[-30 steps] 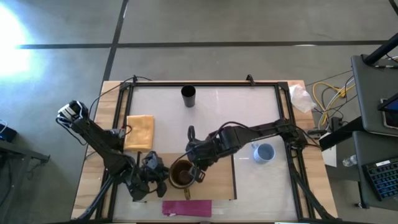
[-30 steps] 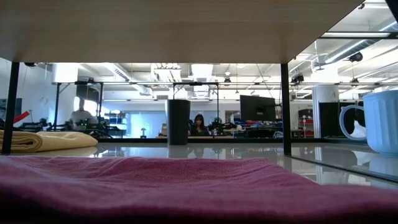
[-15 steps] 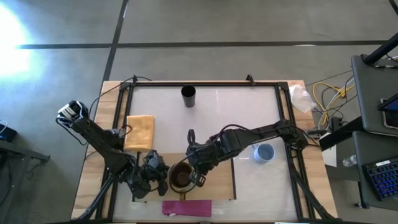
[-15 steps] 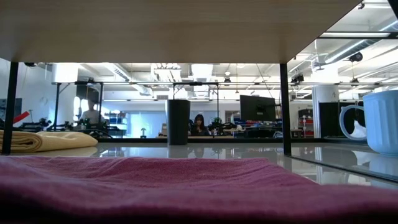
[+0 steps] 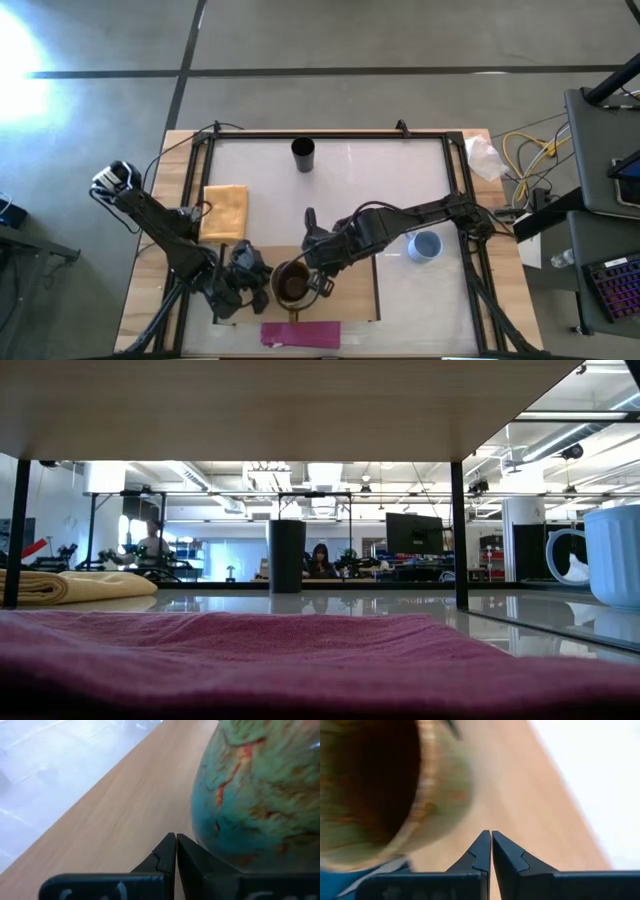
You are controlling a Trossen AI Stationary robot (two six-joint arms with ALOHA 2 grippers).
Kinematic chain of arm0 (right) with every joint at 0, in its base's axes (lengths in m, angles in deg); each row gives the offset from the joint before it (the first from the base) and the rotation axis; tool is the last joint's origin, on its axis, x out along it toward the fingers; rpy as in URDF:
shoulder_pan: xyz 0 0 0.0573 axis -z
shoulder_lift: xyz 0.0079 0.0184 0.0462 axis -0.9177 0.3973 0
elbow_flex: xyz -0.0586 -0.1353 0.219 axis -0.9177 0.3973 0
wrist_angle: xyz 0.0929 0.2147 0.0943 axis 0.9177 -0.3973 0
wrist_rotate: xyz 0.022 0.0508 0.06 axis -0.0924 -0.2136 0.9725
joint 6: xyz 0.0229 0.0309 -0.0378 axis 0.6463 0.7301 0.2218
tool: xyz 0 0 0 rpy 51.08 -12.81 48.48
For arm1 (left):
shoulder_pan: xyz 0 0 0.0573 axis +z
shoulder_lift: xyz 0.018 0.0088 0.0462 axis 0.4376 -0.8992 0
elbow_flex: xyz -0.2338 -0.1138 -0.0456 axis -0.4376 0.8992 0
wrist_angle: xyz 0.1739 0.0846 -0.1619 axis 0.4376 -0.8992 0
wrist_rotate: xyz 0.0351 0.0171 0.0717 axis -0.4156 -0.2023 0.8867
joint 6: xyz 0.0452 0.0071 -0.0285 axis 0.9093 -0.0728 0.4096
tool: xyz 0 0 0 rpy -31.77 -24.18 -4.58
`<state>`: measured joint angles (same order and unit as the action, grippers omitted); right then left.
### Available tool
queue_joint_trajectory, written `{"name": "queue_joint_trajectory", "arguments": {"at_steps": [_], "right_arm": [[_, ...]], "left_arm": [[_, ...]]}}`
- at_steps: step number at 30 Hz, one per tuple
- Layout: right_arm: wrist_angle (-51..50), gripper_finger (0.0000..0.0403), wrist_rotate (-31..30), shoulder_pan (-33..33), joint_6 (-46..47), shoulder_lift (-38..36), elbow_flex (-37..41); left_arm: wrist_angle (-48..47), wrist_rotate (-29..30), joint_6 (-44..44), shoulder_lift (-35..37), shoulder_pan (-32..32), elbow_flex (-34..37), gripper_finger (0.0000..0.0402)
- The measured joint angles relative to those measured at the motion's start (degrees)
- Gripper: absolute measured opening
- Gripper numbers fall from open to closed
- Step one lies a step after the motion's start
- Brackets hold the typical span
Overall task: Stack small to large cups/mugs on shelf
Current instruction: Put the black cup on the shelf
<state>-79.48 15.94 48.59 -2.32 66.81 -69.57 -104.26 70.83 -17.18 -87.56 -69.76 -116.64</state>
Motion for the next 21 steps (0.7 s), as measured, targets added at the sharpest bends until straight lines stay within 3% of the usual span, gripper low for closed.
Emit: {"name": "queue_joint_trajectory", "arguments": {"at_steps": [6, 11, 18, 21], "right_arm": [[-0.92, 0.0019, -5.37, 0.53, -1.59, -1.26, 0.0], [-1.28, 0.0058, -12.57, 2.4, -5.0, -2.41, -0.75], [-3.56, 0.013, -11.13, 10.2, -9.04, -4.26, -1.09], [-3.58, 0.0148, -4.8, 15.97, -11.6, -4.55, -1.09]], "left_arm": [[-0.24, -2.81, 0.15, 3.44, -0.06, -0.43, 0.0], [-0.37, -0.96, 1.8, 8.68, -0.03, -0.89, 0.001], [-12.2, -0.72, -2.93, 17.1, 1.95, -1.64, 0.0089], [-17.64, -0.63, -7.21, 21.03, 3.08, -1.75, 0.0117]]}}
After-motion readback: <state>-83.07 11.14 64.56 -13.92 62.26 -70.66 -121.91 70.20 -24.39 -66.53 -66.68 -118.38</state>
